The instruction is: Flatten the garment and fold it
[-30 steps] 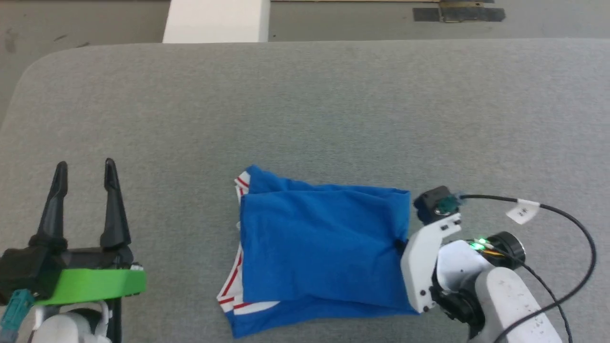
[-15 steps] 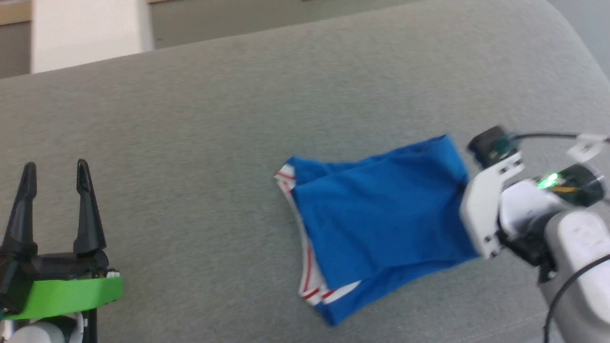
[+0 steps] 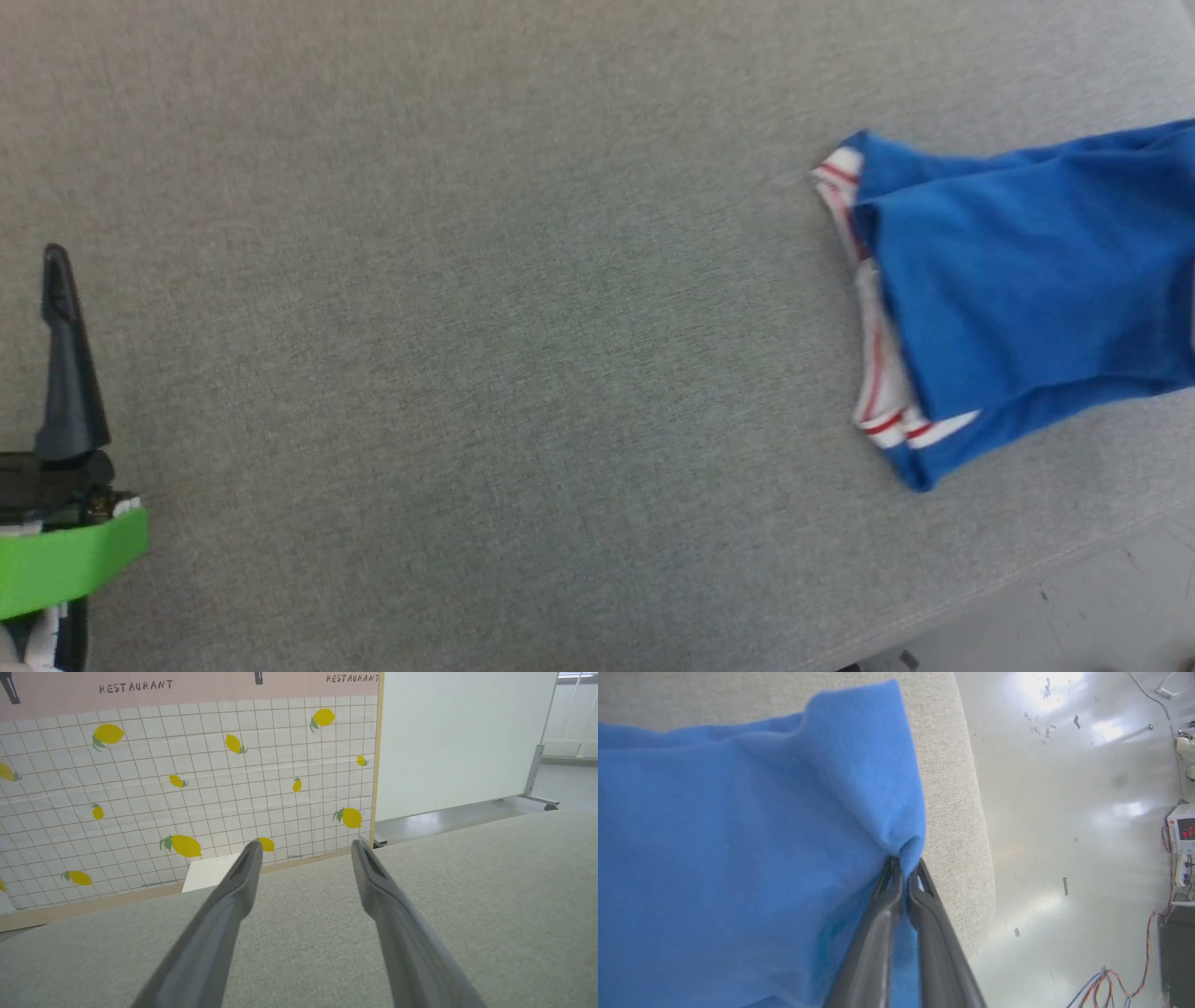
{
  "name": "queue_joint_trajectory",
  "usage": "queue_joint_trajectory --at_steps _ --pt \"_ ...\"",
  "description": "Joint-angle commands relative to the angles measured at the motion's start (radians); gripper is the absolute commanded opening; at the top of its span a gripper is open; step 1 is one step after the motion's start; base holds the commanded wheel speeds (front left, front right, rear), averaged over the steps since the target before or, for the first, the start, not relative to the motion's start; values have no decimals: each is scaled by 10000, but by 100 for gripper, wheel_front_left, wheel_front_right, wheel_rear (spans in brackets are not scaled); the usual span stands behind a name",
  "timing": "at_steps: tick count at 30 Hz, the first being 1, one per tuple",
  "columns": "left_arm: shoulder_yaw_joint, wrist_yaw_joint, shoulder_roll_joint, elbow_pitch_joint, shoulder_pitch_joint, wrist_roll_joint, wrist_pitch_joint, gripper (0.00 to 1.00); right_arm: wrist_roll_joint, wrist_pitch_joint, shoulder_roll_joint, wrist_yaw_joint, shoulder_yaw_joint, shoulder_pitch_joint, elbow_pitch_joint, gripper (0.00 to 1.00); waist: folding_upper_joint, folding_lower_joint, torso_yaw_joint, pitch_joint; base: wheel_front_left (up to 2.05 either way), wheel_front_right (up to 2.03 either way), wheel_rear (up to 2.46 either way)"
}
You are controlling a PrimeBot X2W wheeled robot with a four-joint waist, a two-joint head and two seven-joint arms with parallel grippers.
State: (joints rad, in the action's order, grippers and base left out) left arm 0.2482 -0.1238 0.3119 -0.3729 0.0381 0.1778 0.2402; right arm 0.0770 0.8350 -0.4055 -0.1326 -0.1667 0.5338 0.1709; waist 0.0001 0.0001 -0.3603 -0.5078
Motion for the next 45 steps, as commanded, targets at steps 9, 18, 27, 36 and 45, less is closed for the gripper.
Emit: queue_joint_trajectory --at_steps 9,18,27,36,45 --pt "243 -33 359 -408 98 199 -157 100 -1848 -861 591 19 -2559 937 130 0 -1 -1 697 -1198 0 0 0" --pt "160 18 360 -341 1 211 -133 100 -3104 -1779 750 19 -3972 1209 -582 100 -1 -1 845 -982 0 0 0" --pt "-152 156 -34 380 138 219 87 100 -1375 -5051 593 19 -2808 2119 -1353 100 -1 -1 1086 328 0 0 0" --pt "-325 512 -795 1233 684 79 209 100 872 -7588 2582 19 -902 1712 -2454 100 -1 -1 1873 1988 0 0 0" --pt "-172 626 -1542 1837 981 0 214 100 2112 -9523 3545 19 611 -496 -2449 100 -1 -1 2696 2938 0 0 0"
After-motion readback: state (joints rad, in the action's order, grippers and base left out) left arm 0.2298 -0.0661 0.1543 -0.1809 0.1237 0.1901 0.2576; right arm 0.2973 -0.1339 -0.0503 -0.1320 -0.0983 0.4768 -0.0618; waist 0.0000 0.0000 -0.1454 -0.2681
